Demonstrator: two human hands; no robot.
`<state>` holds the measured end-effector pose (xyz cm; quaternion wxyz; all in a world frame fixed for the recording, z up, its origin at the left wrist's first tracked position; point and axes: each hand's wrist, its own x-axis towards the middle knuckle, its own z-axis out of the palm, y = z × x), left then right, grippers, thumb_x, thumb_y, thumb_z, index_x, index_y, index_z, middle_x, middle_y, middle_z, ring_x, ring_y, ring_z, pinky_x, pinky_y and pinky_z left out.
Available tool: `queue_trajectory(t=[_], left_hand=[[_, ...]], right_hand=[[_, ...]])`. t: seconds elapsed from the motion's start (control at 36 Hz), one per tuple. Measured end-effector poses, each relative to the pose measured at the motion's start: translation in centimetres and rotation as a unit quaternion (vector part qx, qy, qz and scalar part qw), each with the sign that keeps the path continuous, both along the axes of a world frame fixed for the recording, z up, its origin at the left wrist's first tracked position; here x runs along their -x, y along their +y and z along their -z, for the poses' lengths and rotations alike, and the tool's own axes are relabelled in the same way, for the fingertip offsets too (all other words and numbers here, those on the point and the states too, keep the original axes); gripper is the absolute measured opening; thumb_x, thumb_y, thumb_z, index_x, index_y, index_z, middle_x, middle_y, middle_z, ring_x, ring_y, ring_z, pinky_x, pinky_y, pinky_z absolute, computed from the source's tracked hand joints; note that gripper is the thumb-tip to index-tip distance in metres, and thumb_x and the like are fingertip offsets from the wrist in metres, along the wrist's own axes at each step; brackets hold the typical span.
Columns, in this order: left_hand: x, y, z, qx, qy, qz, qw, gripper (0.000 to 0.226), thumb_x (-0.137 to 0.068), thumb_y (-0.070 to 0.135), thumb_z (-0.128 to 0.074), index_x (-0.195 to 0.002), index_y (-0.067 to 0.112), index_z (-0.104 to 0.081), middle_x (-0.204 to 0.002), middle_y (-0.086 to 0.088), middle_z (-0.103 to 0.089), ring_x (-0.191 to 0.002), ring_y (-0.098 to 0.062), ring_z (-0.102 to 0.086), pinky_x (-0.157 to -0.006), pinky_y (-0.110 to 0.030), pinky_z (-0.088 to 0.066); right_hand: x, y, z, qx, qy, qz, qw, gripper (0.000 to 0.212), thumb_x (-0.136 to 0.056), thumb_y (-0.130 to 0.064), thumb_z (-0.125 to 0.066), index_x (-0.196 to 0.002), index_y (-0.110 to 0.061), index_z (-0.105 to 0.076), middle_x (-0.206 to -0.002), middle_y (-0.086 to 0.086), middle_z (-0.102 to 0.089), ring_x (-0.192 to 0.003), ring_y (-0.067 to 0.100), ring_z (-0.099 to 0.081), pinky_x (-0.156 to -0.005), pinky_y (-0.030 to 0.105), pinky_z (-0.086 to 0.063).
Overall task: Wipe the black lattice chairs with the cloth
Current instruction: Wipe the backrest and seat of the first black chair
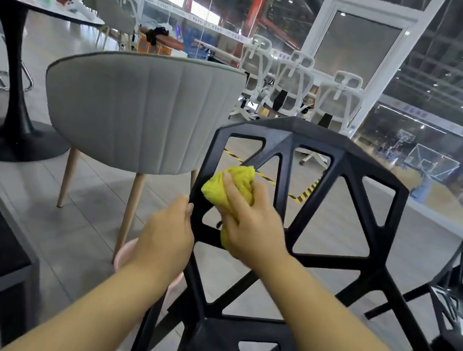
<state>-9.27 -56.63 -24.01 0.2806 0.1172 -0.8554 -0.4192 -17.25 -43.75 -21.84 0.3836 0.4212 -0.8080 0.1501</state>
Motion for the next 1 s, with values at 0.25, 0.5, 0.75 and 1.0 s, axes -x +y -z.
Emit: queue_trajectory(t=[0.25,0.5,0.75,1.0], left_hand=[[-0.2,0.0,0.5,-0.012,0.0,0.009,1.0,0.029,-0.102,0.021,-0.026,-0.085,0.016,-0.05,-0.076,0.008,-0.047,-0.068,-0.007,-0.047,-0.053,-0.018,-0.031],[-0.3,-0.2,0.4,-0.07,0.012,0.015,0.997,0.022,-0.101,0.023,-0.032,-0.114,0.017,-0.049,-0.093,-0.003,-0.059,-0.08,-0.02,-0.052,-0.067,-0.034,-0.042],[-0.7,-0.9,0.7,-0.072,0.024,0.041,0.996,0.018,-0.1,0.024,-0.037,-0.104,0.018,-0.054,-0.082,0.0,-0.062,-0.076,-0.017,-0.059,-0.068,-0.04,-0.053],[-2.8,-3.7,2.8,-0.1,-0.014,0.126,0.987,0.025,-0.095,0.023,-0.051,-0.111,0.033,-0.067,-0.094,0.009,-0.072,-0.085,-0.01,-0.068,-0.082,-0.035,-0.054]], right_hand=[[4.3,0.3,-10.2,0.222,-0.118,0.209,0.945,0.048,-0.099,-0.035,-0.044,-0.144,-0.022,-0.033,-0.134,0.012,-0.03,-0.105,0.033,-0.05,-0.081,0.029,-0.033],[-0.6,-1.1,-1.0,-0.02,-0.035,0.066,0.997,0.049,-0.084,-0.033,-0.051,-0.128,-0.015,-0.043,-0.104,0.021,-0.051,-0.056,0.034,-0.049,-0.042,0.023,-0.035],[1.8,-3.4,-9.7,0.121,-0.038,0.114,0.985,0.047,-0.094,-0.028,-0.055,-0.138,-0.017,-0.044,-0.126,0.019,-0.038,-0.09,0.035,-0.05,-0.071,0.036,-0.044],[-0.4,-1.7,-1.1,-0.059,0.063,-0.051,0.995,0.046,-0.086,-0.022,-0.05,-0.131,-0.019,-0.043,-0.101,0.01,-0.034,-0.071,0.027,-0.038,-0.055,0.029,-0.036]])
